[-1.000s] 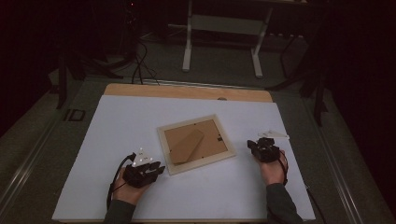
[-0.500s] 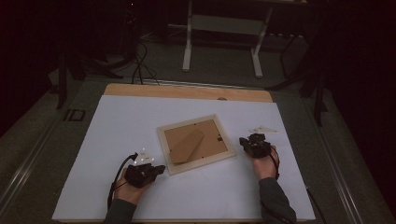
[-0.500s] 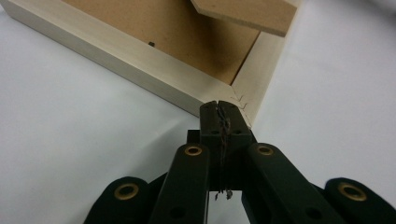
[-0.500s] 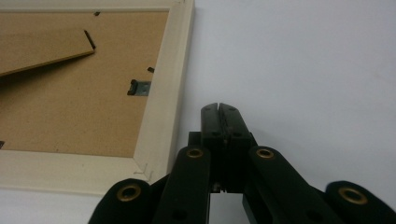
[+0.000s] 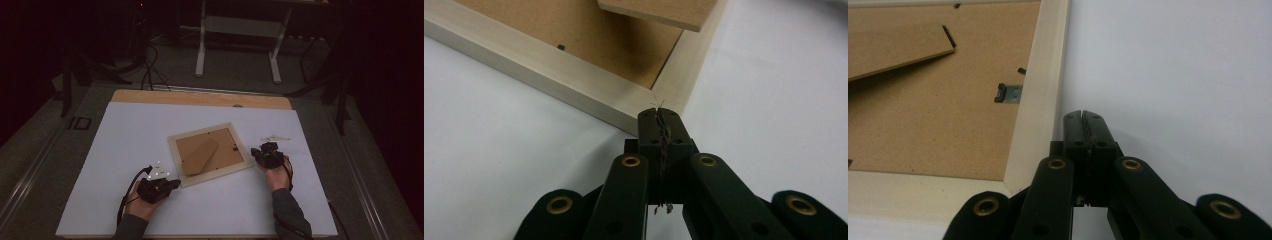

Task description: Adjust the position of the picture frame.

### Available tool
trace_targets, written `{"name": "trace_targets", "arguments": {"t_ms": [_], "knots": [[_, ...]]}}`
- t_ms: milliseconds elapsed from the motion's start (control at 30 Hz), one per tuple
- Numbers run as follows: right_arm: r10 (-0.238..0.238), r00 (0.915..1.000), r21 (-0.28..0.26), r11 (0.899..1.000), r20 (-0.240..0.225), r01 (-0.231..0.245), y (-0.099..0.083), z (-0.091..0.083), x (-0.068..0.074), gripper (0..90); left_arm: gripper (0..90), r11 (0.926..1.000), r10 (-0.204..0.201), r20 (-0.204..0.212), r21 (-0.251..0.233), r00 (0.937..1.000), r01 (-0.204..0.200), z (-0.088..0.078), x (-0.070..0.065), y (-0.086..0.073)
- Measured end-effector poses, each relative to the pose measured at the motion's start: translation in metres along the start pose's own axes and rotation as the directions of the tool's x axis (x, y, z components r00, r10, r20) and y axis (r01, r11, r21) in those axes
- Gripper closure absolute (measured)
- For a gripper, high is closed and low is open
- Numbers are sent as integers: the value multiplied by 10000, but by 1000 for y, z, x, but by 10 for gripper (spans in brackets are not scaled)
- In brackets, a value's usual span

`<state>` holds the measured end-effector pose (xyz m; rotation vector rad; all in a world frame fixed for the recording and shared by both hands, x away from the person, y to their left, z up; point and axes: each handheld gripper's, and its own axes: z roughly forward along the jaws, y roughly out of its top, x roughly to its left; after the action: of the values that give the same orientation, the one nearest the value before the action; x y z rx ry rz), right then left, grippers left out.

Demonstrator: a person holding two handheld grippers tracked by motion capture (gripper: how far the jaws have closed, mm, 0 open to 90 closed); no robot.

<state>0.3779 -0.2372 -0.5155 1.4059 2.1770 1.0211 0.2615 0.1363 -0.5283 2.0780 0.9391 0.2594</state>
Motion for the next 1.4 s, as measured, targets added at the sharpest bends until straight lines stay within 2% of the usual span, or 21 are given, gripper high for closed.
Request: {"name": "trace_targets", "arguments": {"t_ms": [500, 867, 1033, 1400], "knots": [[-105, 9999, 315, 9994, -118, 109, -4, 6, 3, 899, 900, 9992, 348, 244, 179, 9991, -352, 7, -9, 1], [-154, 9997, 468, 9988, -179, 162, -6, 10, 4, 900, 900, 9960, 596, 367, 638, 9975, -619, 14, -13, 1], [-227, 9995, 576, 9981, -223, 239, -8, 10, 4, 900, 900, 9959, 571, 417, 671, 9975, -599, 15, -13, 1], [-280, 9993, 614, 9977, -261, 295, -15, 7, 10, 900, 900, 9964, 274, 45, 803, 9996, -276, 13, -6, 0]]}}
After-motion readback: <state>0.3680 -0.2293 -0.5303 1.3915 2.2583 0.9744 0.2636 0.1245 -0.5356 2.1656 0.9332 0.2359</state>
